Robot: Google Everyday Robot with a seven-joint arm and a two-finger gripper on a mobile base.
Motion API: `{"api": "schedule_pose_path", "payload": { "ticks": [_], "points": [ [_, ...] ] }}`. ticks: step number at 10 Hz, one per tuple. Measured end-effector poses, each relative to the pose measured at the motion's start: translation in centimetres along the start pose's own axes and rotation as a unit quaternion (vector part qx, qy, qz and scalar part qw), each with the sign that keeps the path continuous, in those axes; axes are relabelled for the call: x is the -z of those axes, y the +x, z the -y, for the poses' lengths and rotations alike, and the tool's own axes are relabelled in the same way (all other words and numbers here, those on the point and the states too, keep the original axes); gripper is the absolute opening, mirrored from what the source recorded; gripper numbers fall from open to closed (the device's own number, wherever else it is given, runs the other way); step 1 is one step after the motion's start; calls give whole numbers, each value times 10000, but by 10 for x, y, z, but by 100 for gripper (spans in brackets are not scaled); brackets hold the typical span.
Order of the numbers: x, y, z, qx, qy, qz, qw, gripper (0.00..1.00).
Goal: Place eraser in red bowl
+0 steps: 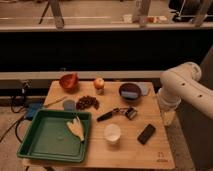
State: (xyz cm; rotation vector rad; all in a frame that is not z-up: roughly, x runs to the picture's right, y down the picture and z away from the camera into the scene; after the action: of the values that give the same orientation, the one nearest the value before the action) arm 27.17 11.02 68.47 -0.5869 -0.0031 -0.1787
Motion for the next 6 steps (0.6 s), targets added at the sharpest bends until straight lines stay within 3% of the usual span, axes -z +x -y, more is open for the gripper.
{"api": "schedule_pose_path", "payload": {
  "ticks": [6],
  "points": [
    [-5, -5, -3, 735, -53, -44, 9973, 80]
  ]
}}
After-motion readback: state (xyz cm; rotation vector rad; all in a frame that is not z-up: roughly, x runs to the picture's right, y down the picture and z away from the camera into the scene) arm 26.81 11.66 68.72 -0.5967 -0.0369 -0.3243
